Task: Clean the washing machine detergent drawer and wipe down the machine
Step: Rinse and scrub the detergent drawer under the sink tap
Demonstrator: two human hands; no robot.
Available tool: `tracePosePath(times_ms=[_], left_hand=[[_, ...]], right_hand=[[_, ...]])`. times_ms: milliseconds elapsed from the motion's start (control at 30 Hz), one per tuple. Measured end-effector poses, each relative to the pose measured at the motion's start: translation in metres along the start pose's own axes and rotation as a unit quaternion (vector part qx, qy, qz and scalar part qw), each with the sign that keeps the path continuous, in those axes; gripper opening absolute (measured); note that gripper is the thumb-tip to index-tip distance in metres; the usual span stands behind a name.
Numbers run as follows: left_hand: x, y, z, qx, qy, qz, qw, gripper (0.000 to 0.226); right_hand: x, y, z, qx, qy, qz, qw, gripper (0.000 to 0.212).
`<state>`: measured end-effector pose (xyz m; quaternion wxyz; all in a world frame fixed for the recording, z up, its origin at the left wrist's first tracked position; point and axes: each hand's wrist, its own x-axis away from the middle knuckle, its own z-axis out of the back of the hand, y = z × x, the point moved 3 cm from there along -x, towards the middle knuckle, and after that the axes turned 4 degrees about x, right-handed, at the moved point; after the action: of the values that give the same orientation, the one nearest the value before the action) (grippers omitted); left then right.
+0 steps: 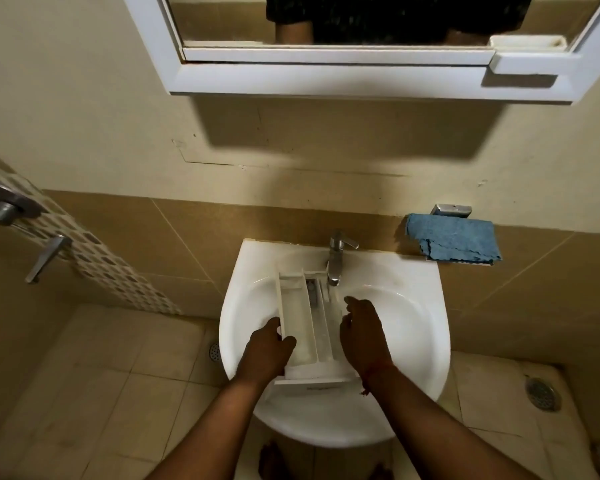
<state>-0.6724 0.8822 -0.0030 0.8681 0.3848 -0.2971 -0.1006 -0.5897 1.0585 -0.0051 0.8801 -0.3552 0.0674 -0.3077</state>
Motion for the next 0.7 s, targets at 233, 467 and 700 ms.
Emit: tracePosePath(times_ms=[233, 467, 700], left_hand=[[0.005, 0.008, -0.007, -0.014, -0.004, -0.005, 1.0, 0.018], [0.006, 0.009, -0.01, 0.015, 0.0, 0.001, 1.0, 0.027], [0.01, 0.01, -0.006, 0.069, -0.047, 0.031, 0.996, 0.025]], right_hand=[[-0.018, -0.03, -0.023, -0.016, -0.206, -0.067, 0.976, 0.064], [0.007, -0.025, -0.028, 0.136, -0.283, -0.07, 0.947, 0.052], [-0.021, -0.042, -0.02, 0.094, -0.21, -0.016, 0.973, 0.064]])
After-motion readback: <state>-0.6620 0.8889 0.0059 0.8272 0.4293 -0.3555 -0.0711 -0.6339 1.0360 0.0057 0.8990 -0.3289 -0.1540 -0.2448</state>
